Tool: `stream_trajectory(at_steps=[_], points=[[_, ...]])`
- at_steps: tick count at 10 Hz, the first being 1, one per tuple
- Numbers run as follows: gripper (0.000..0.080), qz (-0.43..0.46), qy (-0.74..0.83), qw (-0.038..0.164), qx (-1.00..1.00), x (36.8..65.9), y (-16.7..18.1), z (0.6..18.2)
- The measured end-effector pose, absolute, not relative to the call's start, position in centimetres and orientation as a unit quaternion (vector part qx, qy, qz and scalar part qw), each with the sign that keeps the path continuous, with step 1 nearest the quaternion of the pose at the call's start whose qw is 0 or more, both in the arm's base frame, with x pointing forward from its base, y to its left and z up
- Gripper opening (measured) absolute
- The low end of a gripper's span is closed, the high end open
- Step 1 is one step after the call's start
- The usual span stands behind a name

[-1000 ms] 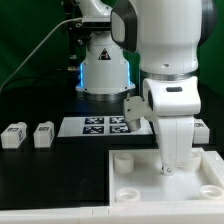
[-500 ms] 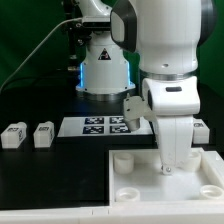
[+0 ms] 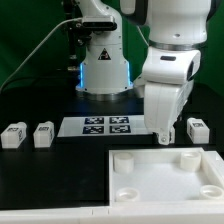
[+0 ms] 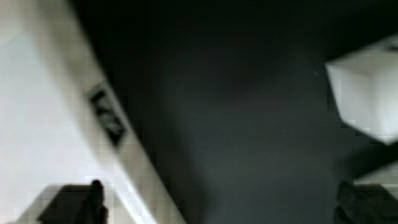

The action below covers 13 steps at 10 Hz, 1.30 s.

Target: Assemble one leg

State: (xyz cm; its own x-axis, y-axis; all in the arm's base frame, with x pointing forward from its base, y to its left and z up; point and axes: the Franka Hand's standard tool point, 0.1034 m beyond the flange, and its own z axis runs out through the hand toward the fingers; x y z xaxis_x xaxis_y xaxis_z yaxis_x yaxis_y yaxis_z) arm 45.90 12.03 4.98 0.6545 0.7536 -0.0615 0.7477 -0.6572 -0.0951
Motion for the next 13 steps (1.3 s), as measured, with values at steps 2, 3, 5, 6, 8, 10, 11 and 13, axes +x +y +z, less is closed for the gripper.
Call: stream_trajectory(at_steps=[2, 3, 5, 6, 8, 10, 11, 13], points=[[0.0648, 0.058, -0.273, 0.044, -0.959, 45.1, 13.9, 5.0], [0.0648, 0.059, -0.209, 0.053, -0.975, 45.5, 14.0, 5.1], [0.0648, 0.062, -0.127, 0.049, -0.989, 45.5, 14.2, 5.1], [0.0648, 0.064, -0.085, 0.046, -0.993, 45.4, 14.2, 5.1], [0.0648, 0.081, -0.034, 0.042, -0.995, 44.6, 15.4, 4.8], [0.0648, 0.129, 0.005, 0.056, -0.990, 43.7, 17.3, 4.4], [0.0648, 0.136, 0.012, 0.061, -0.989, 43.6, 17.7, 4.2], [0.0648, 0.238, 0.025, 0.065, -0.969, 42.1, 17.8, 4.4]])
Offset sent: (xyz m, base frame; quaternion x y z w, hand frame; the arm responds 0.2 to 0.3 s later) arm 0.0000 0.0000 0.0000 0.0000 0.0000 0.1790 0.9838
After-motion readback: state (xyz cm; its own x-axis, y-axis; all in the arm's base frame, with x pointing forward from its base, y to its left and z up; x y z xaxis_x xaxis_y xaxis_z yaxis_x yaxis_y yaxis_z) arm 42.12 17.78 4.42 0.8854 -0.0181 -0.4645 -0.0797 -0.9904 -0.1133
